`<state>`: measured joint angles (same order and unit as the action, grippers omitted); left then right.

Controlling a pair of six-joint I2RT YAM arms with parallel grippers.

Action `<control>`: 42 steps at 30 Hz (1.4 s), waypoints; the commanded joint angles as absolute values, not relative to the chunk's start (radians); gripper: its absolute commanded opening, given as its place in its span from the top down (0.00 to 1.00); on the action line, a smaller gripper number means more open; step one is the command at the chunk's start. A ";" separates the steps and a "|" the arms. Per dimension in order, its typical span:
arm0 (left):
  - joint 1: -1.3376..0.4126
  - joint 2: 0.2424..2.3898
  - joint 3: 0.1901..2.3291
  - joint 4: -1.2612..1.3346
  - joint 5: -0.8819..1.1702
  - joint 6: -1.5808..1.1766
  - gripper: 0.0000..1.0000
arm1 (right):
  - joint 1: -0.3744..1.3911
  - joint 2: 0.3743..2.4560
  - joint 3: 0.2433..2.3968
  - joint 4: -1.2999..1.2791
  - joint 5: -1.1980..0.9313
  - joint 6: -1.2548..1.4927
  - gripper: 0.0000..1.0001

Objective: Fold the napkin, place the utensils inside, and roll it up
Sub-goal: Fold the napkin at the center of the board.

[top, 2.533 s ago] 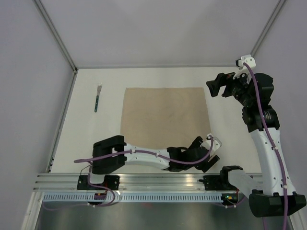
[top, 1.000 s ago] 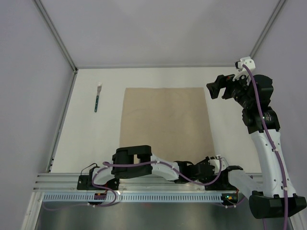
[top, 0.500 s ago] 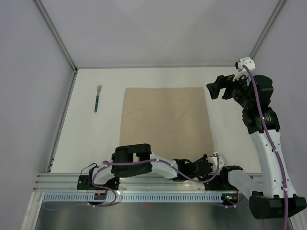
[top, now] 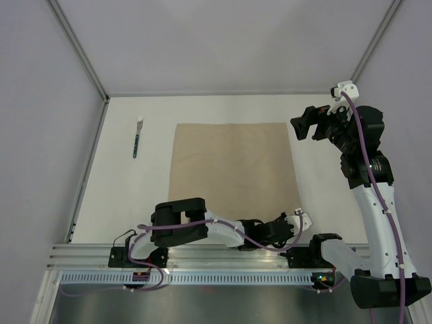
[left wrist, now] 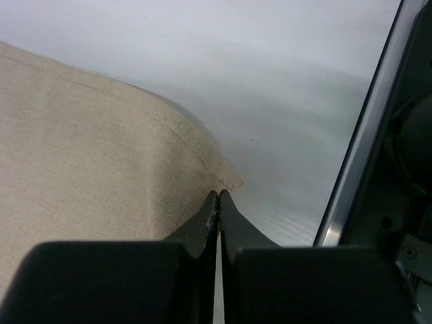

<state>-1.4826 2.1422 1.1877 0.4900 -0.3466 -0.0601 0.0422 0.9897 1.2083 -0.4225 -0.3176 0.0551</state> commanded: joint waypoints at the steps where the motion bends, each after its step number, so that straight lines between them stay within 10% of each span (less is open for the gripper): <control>1: -1.465 2.053 1.167 0.540 -0.316 -0.089 0.98 | 0.043 0.991 1.204 -0.436 -0.311 0.075 0.02; 42: -1.020 1.821 0.908 0.677 -0.129 -0.414 0.98 | 0.043 1.095 1.224 -0.416 -0.351 0.045 0.02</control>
